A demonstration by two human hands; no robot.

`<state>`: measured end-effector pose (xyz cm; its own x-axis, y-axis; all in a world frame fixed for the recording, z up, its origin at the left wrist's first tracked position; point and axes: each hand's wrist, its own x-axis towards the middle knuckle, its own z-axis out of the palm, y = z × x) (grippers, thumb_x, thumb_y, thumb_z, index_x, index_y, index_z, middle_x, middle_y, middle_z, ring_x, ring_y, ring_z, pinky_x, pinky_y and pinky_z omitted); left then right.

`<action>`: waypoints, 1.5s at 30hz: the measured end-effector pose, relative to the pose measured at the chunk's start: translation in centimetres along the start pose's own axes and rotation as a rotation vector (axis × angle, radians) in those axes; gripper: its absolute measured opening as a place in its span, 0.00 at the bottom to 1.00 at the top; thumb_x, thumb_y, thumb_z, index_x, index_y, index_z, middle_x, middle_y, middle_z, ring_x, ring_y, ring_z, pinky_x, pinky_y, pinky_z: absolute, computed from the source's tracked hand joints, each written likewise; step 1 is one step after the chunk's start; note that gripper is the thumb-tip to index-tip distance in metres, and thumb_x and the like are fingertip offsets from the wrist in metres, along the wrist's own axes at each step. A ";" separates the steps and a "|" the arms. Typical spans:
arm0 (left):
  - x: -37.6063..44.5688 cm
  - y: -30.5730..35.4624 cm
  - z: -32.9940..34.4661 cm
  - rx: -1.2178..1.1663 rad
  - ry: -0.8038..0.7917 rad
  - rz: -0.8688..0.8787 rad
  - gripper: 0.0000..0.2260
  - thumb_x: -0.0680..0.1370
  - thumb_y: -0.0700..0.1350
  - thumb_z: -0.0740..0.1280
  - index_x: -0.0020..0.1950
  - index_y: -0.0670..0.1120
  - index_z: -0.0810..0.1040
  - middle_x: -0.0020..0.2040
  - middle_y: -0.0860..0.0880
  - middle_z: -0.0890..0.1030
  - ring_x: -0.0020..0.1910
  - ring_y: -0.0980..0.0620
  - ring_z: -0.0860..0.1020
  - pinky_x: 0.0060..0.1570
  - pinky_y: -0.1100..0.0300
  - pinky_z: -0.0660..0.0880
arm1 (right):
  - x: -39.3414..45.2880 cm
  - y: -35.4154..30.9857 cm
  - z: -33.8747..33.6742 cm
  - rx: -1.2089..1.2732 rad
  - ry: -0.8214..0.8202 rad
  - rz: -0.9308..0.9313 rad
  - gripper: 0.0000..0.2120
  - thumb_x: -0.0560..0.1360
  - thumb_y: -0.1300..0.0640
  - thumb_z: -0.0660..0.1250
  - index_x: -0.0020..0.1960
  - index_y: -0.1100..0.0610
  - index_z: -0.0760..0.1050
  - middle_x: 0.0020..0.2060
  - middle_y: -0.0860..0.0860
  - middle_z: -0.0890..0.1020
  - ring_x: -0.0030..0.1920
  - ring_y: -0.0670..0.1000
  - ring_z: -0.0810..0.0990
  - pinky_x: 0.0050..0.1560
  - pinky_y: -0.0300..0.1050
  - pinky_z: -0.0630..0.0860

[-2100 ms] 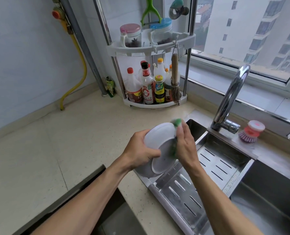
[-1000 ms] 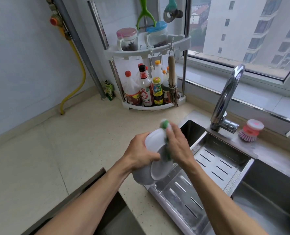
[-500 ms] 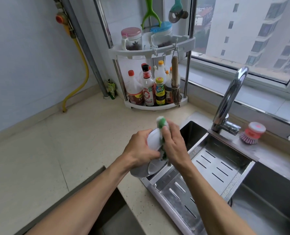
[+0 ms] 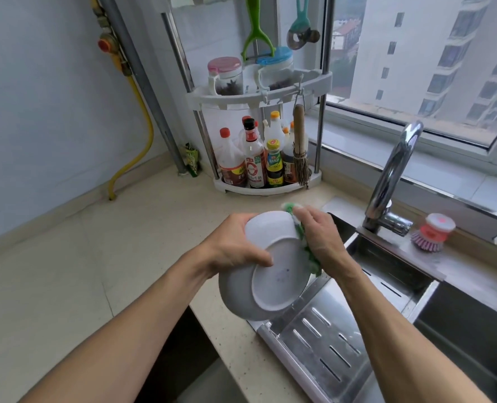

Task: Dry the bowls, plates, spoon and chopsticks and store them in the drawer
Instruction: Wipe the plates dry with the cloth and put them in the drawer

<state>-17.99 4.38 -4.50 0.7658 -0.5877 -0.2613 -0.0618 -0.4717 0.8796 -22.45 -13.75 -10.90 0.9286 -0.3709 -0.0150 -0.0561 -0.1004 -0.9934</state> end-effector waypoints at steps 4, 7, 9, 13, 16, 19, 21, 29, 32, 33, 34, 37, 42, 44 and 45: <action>0.1 -1.5 1.2 -0.004 0.122 0.001 0.24 0.59 0.36 0.78 0.54 0.46 0.81 0.49 0.44 0.85 0.48 0.43 0.84 0.48 0.45 0.83 | -1.1 -1.1 1.4 -0.309 -0.085 -0.263 0.19 0.84 0.44 0.56 0.67 0.52 0.74 0.57 0.51 0.78 0.53 0.49 0.76 0.54 0.46 0.72; 0.3 -2.1 2.3 -0.014 0.151 0.041 0.21 0.60 0.35 0.78 0.51 0.47 0.81 0.46 0.46 0.85 0.45 0.45 0.84 0.43 0.51 0.83 | -2.3 0.6 3.5 -0.385 0.020 -0.434 0.22 0.82 0.42 0.54 0.71 0.50 0.72 0.65 0.48 0.74 0.65 0.49 0.72 0.64 0.46 0.67; 0.0 -2.3 2.8 0.018 0.158 0.058 0.23 0.57 0.41 0.76 0.51 0.48 0.82 0.45 0.48 0.84 0.43 0.48 0.84 0.39 0.56 0.81 | -2.1 1.6 3.1 -0.223 0.060 -0.267 0.21 0.82 0.40 0.52 0.68 0.48 0.72 0.60 0.49 0.77 0.60 0.51 0.76 0.60 0.49 0.72; 0.2 -3.3 3.5 0.054 0.237 0.059 0.25 0.56 0.44 0.75 0.54 0.49 0.81 0.47 0.48 0.84 0.45 0.47 0.83 0.40 0.52 0.83 | -1.2 2.4 2.1 -0.039 0.053 -0.030 0.16 0.85 0.44 0.51 0.65 0.45 0.72 0.56 0.51 0.79 0.57 0.54 0.77 0.60 0.53 0.75; 0.8 -3.5 3.8 0.066 0.286 0.029 0.20 0.59 0.43 0.77 0.50 0.49 0.81 0.44 0.49 0.85 0.43 0.47 0.83 0.41 0.53 0.82 | -2.5 1.9 4.3 -0.215 -0.014 -0.271 0.20 0.83 0.46 0.54 0.73 0.50 0.70 0.70 0.49 0.72 0.70 0.47 0.68 0.71 0.45 0.63; 0.5 -3.6 3.7 0.108 0.247 0.042 0.20 0.59 0.42 0.77 0.50 0.48 0.81 0.44 0.49 0.84 0.43 0.47 0.83 0.37 0.54 0.81 | -2.3 2.4 3.8 -0.109 -0.002 -0.139 0.18 0.84 0.42 0.52 0.68 0.46 0.72 0.61 0.50 0.76 0.62 0.51 0.75 0.63 0.49 0.71; -0.2 -3.7 3.6 0.122 0.239 0.073 0.24 0.58 0.45 0.76 0.54 0.47 0.81 0.46 0.48 0.83 0.44 0.48 0.82 0.35 0.60 0.78 | -1.3 2.4 2.5 0.027 0.003 0.074 0.17 0.85 0.41 0.49 0.58 0.45 0.74 0.50 0.52 0.77 0.52 0.55 0.77 0.56 0.55 0.75; 0.1 -3.5 3.0 0.114 0.217 0.084 0.24 0.61 0.41 0.79 0.55 0.48 0.81 0.49 0.49 0.83 0.46 0.48 0.83 0.42 0.50 0.83 | -2.1 1.8 4.5 -0.082 0.067 -0.127 0.22 0.80 0.38 0.50 0.66 0.48 0.71 0.58 0.52 0.75 0.57 0.52 0.76 0.53 0.47 0.72; -0.9 -2.6 2.5 0.076 0.216 0.160 0.26 0.60 0.43 0.78 0.58 0.47 0.79 0.52 0.48 0.81 0.49 0.48 0.81 0.40 0.57 0.82 | -1.5 2.6 2.9 0.203 0.114 0.209 0.24 0.79 0.35 0.50 0.51 0.52 0.75 0.47 0.57 0.80 0.48 0.56 0.79 0.45 0.50 0.75; -1.1 -2.4 2.3 0.036 0.225 0.190 0.27 0.60 0.44 0.77 0.58 0.49 0.79 0.53 0.48 0.81 0.50 0.48 0.81 0.42 0.56 0.82 | -1.4 3.1 2.6 0.291 0.123 0.272 0.23 0.80 0.36 0.52 0.48 0.53 0.76 0.46 0.59 0.81 0.47 0.57 0.79 0.46 0.53 0.75; -1.4 -2.2 2.0 -0.011 0.231 0.214 0.27 0.59 0.46 0.77 0.58 0.49 0.79 0.53 0.47 0.82 0.51 0.49 0.81 0.43 0.55 0.83 | -1.3 3.4 2.4 0.365 0.131 0.305 0.22 0.81 0.38 0.54 0.47 0.53 0.77 0.47 0.61 0.80 0.47 0.57 0.79 0.48 0.55 0.76; -1.9 -2.1 1.0 -0.183 0.162 0.193 0.30 0.58 0.49 0.79 0.59 0.48 0.80 0.53 0.46 0.84 0.52 0.47 0.83 0.47 0.51 0.83 | -0.5 3.7 1.6 0.443 0.125 0.306 0.20 0.80 0.38 0.57 0.46 0.49 0.81 0.50 0.61 0.81 0.51 0.60 0.80 0.56 0.62 0.77; -0.4 -1.0 -0.7 -0.097 -0.036 0.031 0.26 0.60 0.40 0.81 0.57 0.46 0.82 0.50 0.45 0.86 0.47 0.46 0.84 0.48 0.50 0.83 | -0.1 0.1 0.4 0.042 -0.101 0.058 0.15 0.82 0.41 0.58 0.56 0.48 0.79 0.52 0.56 0.81 0.50 0.54 0.80 0.49 0.51 0.77; 0.2 -1.7 -0.4 -0.035 -0.026 0.002 0.23 0.59 0.35 0.78 0.53 0.46 0.82 0.46 0.46 0.85 0.42 0.49 0.83 0.45 0.52 0.82 | -0.9 -1.4 0.8 -0.173 -0.184 -0.138 0.11 0.83 0.46 0.58 0.55 0.49 0.76 0.45 0.50 0.78 0.42 0.48 0.77 0.42 0.42 0.73; 0.2 -2.5 0.0 -0.026 -0.008 -0.008 0.21 0.59 0.36 0.77 0.51 0.45 0.82 0.44 0.47 0.85 0.41 0.50 0.83 0.42 0.54 0.81 | -1.3 -1.7 1.5 -0.294 -0.186 -0.219 0.10 0.83 0.46 0.58 0.55 0.50 0.75 0.45 0.49 0.77 0.42 0.47 0.75 0.42 0.42 0.71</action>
<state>-17.65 5.47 -6.73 0.7610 -0.5891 -0.2716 -0.0389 -0.4593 0.8874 -23.03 -11.74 -9.38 0.9793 -0.1404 0.1459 0.0729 -0.4279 -0.9009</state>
